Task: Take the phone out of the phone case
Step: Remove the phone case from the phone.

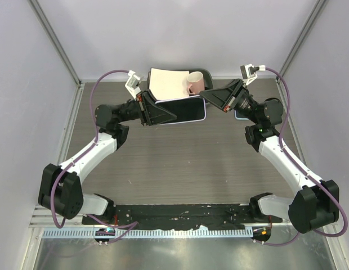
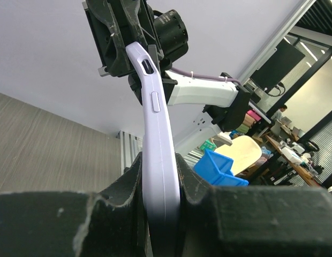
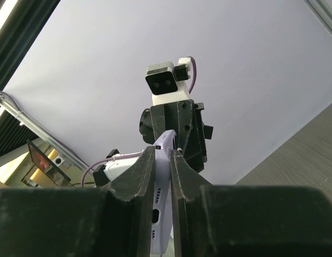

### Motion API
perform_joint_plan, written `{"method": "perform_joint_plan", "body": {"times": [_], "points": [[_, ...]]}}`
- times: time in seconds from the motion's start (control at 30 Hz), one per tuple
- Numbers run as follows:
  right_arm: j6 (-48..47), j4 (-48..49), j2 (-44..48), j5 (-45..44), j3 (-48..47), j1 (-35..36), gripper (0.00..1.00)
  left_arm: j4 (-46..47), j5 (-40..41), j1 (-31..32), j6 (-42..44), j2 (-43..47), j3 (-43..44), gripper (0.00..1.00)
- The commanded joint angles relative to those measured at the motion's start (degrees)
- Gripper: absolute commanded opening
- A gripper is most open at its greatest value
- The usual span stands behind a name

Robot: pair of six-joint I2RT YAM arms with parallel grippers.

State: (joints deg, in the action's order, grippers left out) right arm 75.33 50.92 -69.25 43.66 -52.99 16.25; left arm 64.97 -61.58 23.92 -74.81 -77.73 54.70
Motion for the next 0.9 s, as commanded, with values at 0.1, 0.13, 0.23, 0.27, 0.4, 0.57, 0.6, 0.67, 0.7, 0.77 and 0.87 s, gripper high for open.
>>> {"method": "perform_joint_plan", "body": {"times": [0.1,0.13,0.23,0.27,0.4,0.57,0.6,0.67,0.7,0.77,0.87], "points": [[-7.6,-11.7,-2.3,-4.2,0.9,-1.0,0.01,19.8,-3.0,2.5,-1.4,5.8,6.3,0.0],[-10.3,-14.5,-2.1,-4.9,0.6,-1.0,0.01,19.8,-3.0,2.5,-1.5,5.8,6.4,0.0],[-12.3,-16.4,-1.9,-5.5,0.8,-1.0,0.01,19.9,-2.9,2.6,-1.7,5.8,6.3,0.0],[-12.4,-16.4,-1.9,-5.6,0.9,-0.9,0.01,19.9,-2.9,2.5,-1.7,5.8,6.4,0.0],[-14.3,-18.3,-1.9,-5.7,0.0,-0.3,0.01,19.9,-2.7,2.6,-1.9,5.8,6.7,0.0],[-17.5,-20.6,-1.8,-6.1,-0.4,0.4,0.01,20.0,-2.4,2.5,-2.1,5.8,6.7,0.0],[-17.8,-20.9,-1.8,-6.4,-0.3,0.5,0.01,20.0,-2.4,2.5,-2.2,5.8,6.7,0.0],[-18.6,-21.2,-1.9,-6.5,-0.1,0.7,0.01,20.0,-2.2,2.6,-2.4,5.8,6.8,0.0],[-19.0,-21.5,-2.0,-6.6,-0.3,1.0,0.01,19.9,-2.2,2.6,-2.3,5.8,6.8,0.0],[-19.4,-22.1,-2.2,-6.6,-0.4,1.2,0.01,20.0,-2.0,2.5,-2.4,5.8,6.8,0.0],[-20.4,-23.0,-2.3,-7.0,-0.5,1.6,0.01,20.1,-1.7,2.5,-2.7,5.8,7.1,0.0]]}}
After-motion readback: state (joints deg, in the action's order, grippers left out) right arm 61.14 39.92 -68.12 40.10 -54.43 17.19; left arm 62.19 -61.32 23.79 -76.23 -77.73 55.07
